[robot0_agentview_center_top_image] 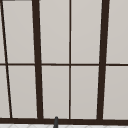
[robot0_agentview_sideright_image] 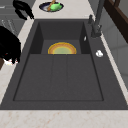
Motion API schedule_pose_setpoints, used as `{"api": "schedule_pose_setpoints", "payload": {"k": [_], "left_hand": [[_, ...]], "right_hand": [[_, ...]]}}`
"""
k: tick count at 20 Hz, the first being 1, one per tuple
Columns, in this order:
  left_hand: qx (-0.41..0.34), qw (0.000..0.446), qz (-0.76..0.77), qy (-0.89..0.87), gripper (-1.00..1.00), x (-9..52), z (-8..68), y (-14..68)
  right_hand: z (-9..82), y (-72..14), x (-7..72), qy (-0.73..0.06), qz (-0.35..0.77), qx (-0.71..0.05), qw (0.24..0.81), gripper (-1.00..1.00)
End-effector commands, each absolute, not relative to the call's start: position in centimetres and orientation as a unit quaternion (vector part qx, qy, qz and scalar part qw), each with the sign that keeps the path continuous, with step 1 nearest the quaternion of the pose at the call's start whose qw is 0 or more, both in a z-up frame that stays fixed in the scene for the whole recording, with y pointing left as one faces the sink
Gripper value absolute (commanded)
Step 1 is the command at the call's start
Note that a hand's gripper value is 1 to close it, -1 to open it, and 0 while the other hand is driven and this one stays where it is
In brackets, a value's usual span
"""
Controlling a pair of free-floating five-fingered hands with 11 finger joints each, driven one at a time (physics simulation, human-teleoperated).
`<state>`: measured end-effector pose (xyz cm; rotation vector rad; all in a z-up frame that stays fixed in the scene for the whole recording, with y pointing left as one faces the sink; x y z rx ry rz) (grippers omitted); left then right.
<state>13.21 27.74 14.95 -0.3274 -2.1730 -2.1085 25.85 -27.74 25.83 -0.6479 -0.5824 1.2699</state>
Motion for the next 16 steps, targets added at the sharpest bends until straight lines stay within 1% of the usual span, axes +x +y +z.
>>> {"api": "schedule_pose_setpoints", "payload": {"k": [1,16], "left_hand": [[-0.107,0.048,-0.692,-0.713,0.00,13.2,14.9,27.7],[-0.107,0.048,-0.692,-0.713,0.00,13.2,14.9,27.7]], "right_hand": [[26.1,-24.7,26.7,-0.265,0.574,-0.305,0.713,1.00],[28.9,-12.5,29.3,-0.269,0.571,-0.311,0.711,1.00]]}}
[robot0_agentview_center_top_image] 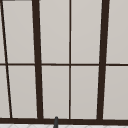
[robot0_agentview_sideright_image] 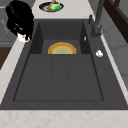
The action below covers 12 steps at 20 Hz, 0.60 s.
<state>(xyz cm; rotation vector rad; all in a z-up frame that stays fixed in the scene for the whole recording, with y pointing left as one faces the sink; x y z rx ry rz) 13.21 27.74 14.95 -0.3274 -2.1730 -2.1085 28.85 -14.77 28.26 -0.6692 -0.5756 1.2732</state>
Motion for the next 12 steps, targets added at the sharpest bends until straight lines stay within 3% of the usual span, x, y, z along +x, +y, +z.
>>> {"api": "schedule_pose_setpoints", "payload": {"k": [1,12], "left_hand": [[-0.107,0.048,-0.692,-0.713,0.00,13.2,14.9,27.7],[-0.107,0.048,-0.692,-0.713,0.00,13.2,14.9,27.7]], "right_hand": [[29.1,-11.7,29.5,-0.270,0.571,-0.311,0.711,1.00],[26.9,-3.9,29.7,-0.280,0.572,-0.267,0.723,1.00]]}}
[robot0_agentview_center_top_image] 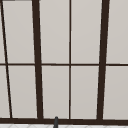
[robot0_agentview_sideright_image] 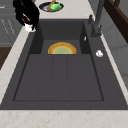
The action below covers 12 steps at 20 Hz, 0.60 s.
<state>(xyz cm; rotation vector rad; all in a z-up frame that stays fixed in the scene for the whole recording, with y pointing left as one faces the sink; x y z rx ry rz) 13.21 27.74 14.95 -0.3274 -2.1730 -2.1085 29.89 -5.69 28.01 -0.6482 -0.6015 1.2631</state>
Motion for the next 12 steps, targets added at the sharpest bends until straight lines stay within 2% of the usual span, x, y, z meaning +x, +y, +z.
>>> {"api": "schedule_pose_setpoints", "payload": {"k": [1,12], "left_hand": [[-0.107,0.048,-0.692,-0.713,0.00,13.2,14.9,27.7],[-0.107,0.048,-0.692,-0.713,0.00,13.2,14.9,27.7]], "right_hand": [[26.4,-3.1,29.8,-0.282,0.569,-0.267,0.725,1.00],[18.2,4.9,31.0,-0.301,0.563,-0.277,0.718,1.00]]}}
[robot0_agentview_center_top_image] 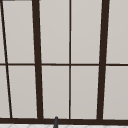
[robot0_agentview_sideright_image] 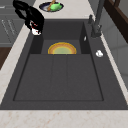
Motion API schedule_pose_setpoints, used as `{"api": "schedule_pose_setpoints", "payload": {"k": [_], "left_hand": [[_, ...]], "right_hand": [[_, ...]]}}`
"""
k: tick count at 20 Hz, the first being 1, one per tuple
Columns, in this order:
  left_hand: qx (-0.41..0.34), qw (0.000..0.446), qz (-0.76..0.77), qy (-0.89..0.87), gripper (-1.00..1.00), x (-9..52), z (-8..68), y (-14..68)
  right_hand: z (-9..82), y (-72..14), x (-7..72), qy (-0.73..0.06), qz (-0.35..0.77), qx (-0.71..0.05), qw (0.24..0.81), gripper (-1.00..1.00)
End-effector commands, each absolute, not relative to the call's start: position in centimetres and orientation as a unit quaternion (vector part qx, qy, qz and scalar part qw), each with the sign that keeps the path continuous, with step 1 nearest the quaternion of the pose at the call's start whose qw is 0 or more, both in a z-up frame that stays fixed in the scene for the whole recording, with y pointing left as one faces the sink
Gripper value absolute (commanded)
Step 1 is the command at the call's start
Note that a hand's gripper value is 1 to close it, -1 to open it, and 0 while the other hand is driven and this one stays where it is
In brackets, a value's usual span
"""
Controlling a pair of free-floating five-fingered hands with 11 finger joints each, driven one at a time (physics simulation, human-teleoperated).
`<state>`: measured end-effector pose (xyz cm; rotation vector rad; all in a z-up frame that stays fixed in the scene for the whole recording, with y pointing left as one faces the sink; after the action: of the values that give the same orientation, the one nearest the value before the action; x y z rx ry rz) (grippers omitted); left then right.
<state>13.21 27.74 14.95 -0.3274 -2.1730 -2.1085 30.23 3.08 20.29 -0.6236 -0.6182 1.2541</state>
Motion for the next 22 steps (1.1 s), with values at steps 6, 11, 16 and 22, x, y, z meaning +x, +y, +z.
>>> {"api": "schedule_pose_setpoints", "payload": {"k": [6,11,16,22], "left_hand": [[-0.107,0.048,-0.692,-0.713,0.00,13.2,14.9,27.7],[-0.107,0.048,-0.692,-0.713,0.00,13.2,14.9,27.7],[-0.107,0.048,-0.692,-0.713,0.00,13.2,14.9,27.7],[-0.107,0.048,-0.692,-0.713,0.00,13.2,14.9,27.7]], "right_hand": [[14.8,7.6,35.0,-0.304,0.560,-0.292,0.713,1.00],[11.9,8.8,38.1,-0.313,0.558,-0.286,0.713,1.00],[7.6,9.8,39.0,-0.312,0.558,-0.285,0.714,1.00],[2.9,10.0,41.2,-0.325,0.556,-0.290,0.708,1.00]]}}
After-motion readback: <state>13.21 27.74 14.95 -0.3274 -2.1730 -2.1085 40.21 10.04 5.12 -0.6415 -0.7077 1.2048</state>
